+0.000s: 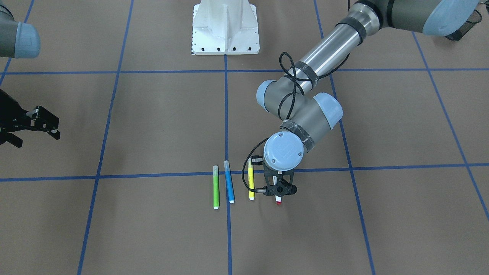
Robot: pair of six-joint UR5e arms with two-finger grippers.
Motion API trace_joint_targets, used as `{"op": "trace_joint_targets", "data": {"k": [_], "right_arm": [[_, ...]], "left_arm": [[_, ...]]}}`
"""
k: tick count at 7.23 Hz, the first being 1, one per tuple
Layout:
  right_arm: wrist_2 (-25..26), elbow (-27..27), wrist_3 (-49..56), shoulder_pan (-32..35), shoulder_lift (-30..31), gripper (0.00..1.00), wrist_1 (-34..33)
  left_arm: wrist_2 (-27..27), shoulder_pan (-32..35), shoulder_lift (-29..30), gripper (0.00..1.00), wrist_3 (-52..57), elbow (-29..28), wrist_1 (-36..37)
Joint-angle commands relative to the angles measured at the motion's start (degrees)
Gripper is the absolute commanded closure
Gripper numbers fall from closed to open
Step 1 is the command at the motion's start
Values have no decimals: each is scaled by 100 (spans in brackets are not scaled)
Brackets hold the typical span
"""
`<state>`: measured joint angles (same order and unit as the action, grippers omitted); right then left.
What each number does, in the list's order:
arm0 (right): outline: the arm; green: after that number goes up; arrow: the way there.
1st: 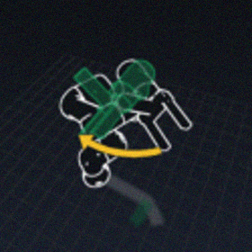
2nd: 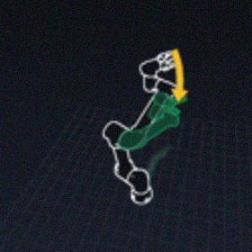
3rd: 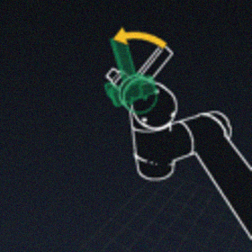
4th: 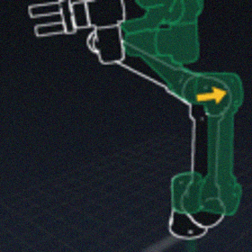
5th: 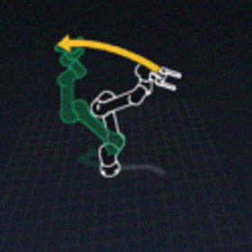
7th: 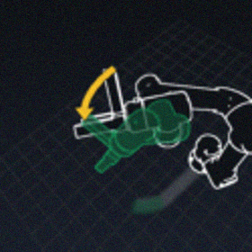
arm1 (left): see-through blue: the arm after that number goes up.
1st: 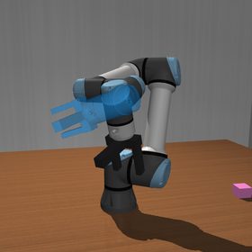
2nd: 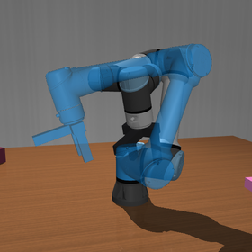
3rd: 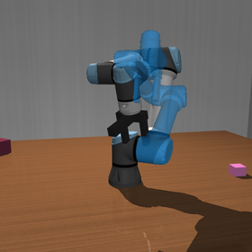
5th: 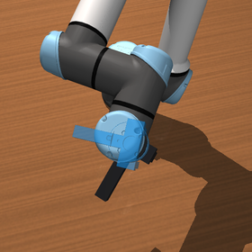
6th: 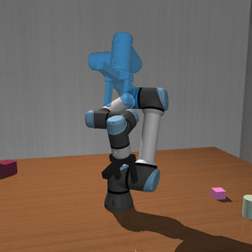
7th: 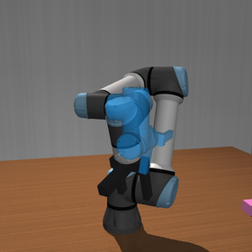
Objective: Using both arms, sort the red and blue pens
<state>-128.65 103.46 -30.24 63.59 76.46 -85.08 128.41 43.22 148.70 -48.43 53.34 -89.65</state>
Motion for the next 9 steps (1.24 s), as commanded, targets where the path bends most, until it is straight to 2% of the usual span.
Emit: {"op": "trace_joint_targets", "data": {"k": [1,3,4,5,9], "right_arm": [[6,-2,0,-5,0,1,0],[6,-2,0,-13,0,1,0],[6,-2,0,-13,0,1,0],[6,-2,0,-13,0,1,0],[6,-2,0,-13,0,1,0]], "left_arm": [[0,2,1,59,0,-17,-9],[0,2,-8,63,0,-17,-9],[0,2,-17,70,0,-8,-18],[0,-7,-34,72,0,-8,-26],[0,-7,-35,72,0,-8,-35]]}}
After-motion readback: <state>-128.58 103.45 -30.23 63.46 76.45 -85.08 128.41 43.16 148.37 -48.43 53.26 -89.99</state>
